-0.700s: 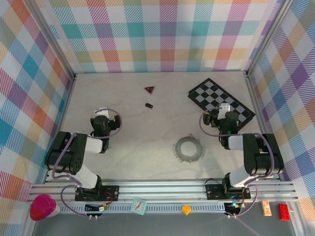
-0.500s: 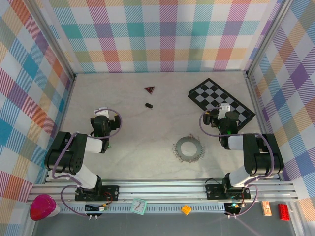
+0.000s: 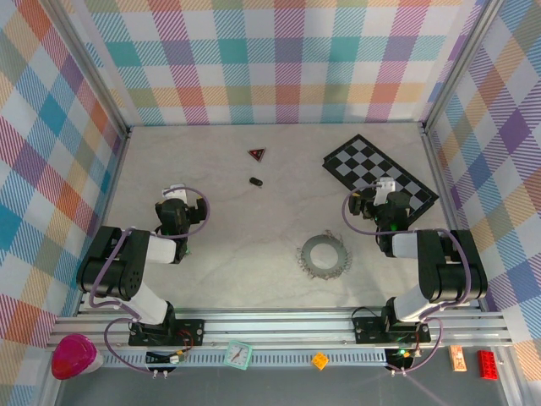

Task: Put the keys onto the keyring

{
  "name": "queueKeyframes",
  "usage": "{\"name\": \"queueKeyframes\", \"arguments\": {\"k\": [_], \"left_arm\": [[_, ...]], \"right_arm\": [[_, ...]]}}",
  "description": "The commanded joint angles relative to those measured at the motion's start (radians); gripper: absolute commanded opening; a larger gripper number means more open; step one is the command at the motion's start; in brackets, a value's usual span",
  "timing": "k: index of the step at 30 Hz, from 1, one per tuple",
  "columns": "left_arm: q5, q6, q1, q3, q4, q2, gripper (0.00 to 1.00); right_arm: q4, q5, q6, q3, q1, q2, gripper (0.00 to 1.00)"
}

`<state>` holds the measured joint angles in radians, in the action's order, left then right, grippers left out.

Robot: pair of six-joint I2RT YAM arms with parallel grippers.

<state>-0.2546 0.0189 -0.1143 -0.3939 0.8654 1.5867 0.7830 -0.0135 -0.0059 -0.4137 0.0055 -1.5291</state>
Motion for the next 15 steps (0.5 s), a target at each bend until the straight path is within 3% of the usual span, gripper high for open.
{"name": "queueKeyframes", "arguments": {"k": [1,12,15], "left_arm": [[0.005,-0.008,0.015,-0.008,0.011,-0.011,1.0],[0.008,-0.006,0.014,-0.003,0.019,-0.013,1.0],[0.061,0.043,-0.003,-0.001,-0.005,-0.051,1.0]], "right_arm": [[-0.002,-0.021,0.019,-0.022,-0.006,-0.001,0.99],[0.001,-0.022,0.017,-0.019,-0.006,0.0,0.99],[-0.044,-0.024,0.014,-0.025,-0.006,0.041,0.99]]}}
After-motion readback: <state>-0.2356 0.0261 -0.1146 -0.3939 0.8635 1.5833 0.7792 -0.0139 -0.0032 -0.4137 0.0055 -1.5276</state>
